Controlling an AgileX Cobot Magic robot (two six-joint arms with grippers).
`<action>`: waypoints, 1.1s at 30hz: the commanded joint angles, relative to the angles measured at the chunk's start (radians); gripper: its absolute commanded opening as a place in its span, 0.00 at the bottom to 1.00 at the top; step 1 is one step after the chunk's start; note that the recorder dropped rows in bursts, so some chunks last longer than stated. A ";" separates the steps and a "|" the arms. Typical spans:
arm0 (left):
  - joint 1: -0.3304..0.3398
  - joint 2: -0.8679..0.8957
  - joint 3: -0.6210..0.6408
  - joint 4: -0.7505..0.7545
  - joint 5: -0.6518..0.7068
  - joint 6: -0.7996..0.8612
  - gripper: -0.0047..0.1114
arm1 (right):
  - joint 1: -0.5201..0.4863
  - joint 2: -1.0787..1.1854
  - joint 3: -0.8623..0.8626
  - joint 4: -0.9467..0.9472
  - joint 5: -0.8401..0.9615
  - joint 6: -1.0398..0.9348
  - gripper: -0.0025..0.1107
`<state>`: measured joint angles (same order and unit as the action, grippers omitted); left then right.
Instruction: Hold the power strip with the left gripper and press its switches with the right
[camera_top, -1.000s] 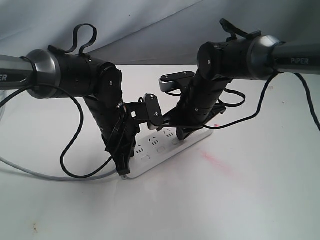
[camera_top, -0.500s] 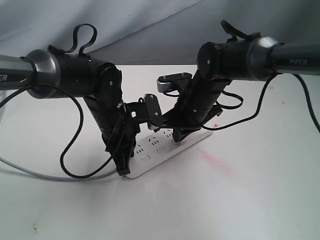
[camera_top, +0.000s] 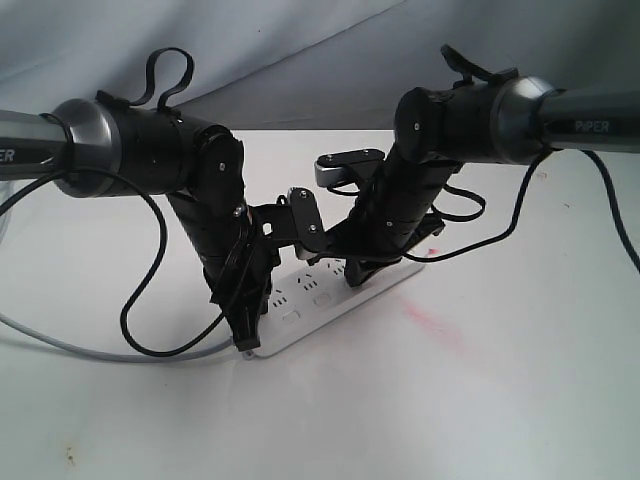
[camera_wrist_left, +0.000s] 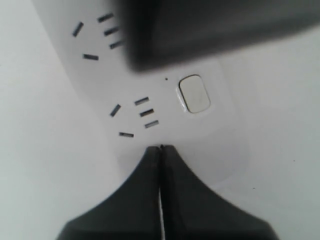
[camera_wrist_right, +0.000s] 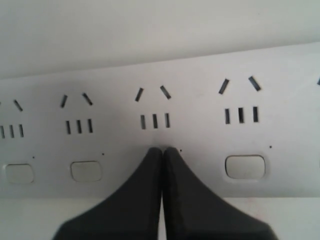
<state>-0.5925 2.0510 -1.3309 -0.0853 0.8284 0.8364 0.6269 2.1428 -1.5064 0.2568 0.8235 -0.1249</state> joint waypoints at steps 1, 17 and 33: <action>-0.005 0.030 0.015 -0.009 0.032 -0.005 0.04 | 0.002 0.041 0.003 -0.004 0.007 -0.010 0.02; -0.005 0.030 0.015 -0.009 0.032 -0.005 0.04 | 0.094 0.084 0.003 -0.204 0.027 0.110 0.02; -0.005 0.030 0.015 -0.009 0.032 -0.005 0.04 | 0.092 0.084 0.003 -0.244 0.025 0.110 0.02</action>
<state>-0.5925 2.0510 -1.3309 -0.0853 0.8303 0.8364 0.7087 2.1706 -1.5266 0.0640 0.8237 -0.0107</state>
